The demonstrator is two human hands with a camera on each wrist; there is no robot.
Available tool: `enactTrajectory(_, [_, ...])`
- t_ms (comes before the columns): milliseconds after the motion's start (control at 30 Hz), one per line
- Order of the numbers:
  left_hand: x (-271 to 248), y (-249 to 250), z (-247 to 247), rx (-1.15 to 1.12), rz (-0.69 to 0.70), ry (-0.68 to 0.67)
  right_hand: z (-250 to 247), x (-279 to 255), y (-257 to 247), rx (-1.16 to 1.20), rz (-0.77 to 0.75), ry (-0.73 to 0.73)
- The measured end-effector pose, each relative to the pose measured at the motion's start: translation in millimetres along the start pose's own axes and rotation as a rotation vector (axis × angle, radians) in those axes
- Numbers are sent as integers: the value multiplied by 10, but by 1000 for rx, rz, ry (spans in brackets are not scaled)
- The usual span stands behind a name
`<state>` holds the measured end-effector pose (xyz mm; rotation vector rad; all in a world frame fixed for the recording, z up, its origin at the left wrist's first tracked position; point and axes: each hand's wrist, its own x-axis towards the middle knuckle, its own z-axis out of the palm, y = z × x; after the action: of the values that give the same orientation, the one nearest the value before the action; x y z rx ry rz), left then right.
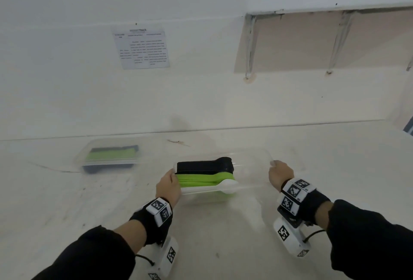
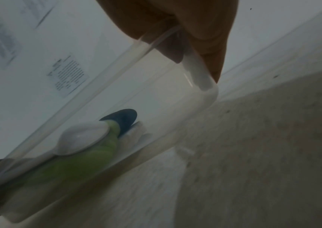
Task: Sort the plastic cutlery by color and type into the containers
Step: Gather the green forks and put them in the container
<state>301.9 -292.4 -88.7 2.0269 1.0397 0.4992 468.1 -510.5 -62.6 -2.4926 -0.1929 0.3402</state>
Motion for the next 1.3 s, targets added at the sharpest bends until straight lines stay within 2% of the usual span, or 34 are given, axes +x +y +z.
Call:
enactTrajectory(200, [-230,-492,-523,20,-16,8,419,-524,-153,11,-17,-23])
enactTrajectory(367, [-351,-774,-763,37,-13,-6,669,-842,-153,15,25,-49])
enactTrajectory(633, [-357,-783,-877,75,-52,-150,655,-1064,-206,51,91,-83])
enactTrajectory(767, [-264,-777,-873,104,-131,-197,628,-1054,-231,0,71,-110])
enactTrajectory(900, [-199,-490,-888,261,-128,-180,481,-978,-255,-55,28,-102])
enactTrajectory(1033, [-156,104,-801,378,64,-210,189,-702,-244,-30,33,-43])
enactTrajectory(1200, [162,910,-382,379,165,-305,-205,-210,-174,56,74,-3])
enactTrajectory(1300, [407,1267,-56,447,141,-330,-374,89,-90,27,70,-32])
